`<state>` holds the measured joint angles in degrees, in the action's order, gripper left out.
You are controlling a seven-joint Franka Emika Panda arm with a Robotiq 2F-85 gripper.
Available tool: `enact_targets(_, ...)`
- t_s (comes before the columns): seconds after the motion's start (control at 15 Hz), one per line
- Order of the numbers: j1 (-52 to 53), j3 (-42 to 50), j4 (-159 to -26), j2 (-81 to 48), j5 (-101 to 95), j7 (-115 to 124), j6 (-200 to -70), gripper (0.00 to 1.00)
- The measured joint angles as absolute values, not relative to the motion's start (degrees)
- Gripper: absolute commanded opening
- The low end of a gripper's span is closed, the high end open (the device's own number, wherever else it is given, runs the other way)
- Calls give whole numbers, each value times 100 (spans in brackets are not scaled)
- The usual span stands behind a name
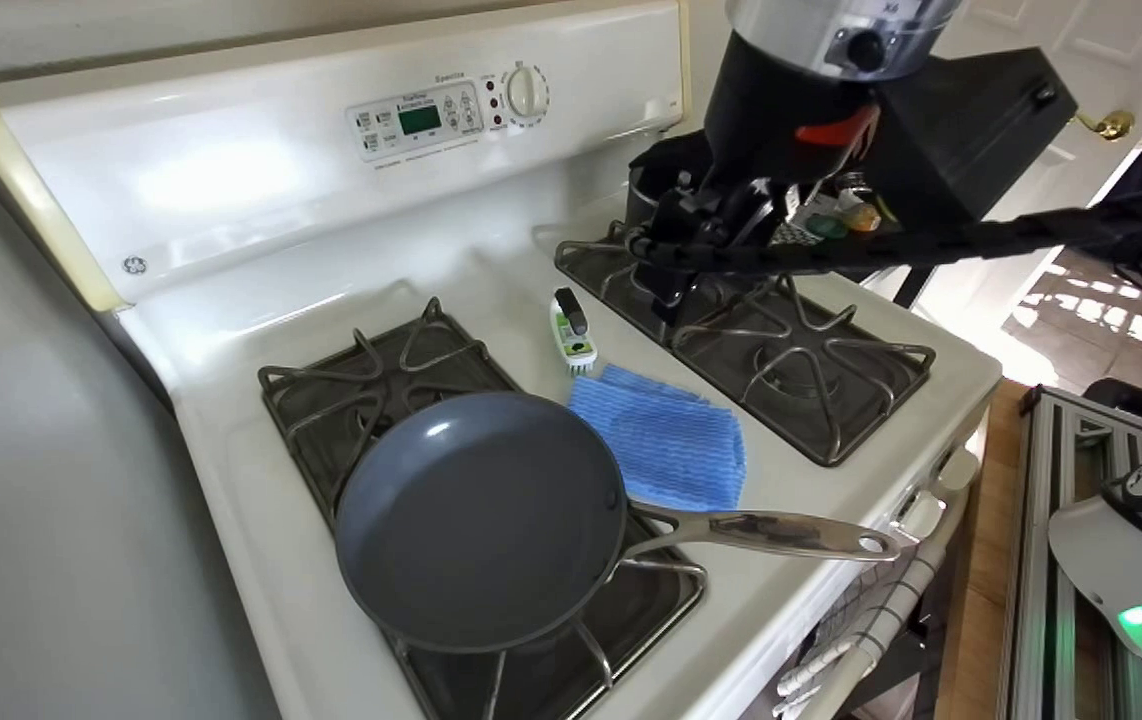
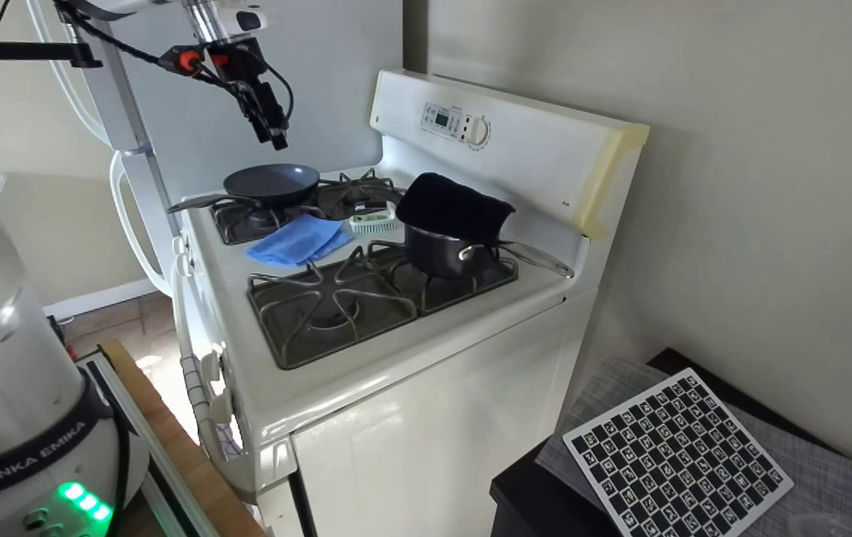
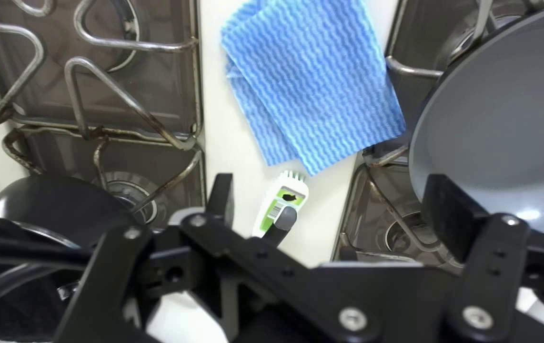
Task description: Move the pan and clean the pan handle
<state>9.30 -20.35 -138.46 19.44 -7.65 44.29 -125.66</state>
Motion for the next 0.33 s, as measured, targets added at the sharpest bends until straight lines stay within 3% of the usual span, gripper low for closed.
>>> enact_targets(0.33,930,-2255,-13528,2056,-947,4814,-12113,100)
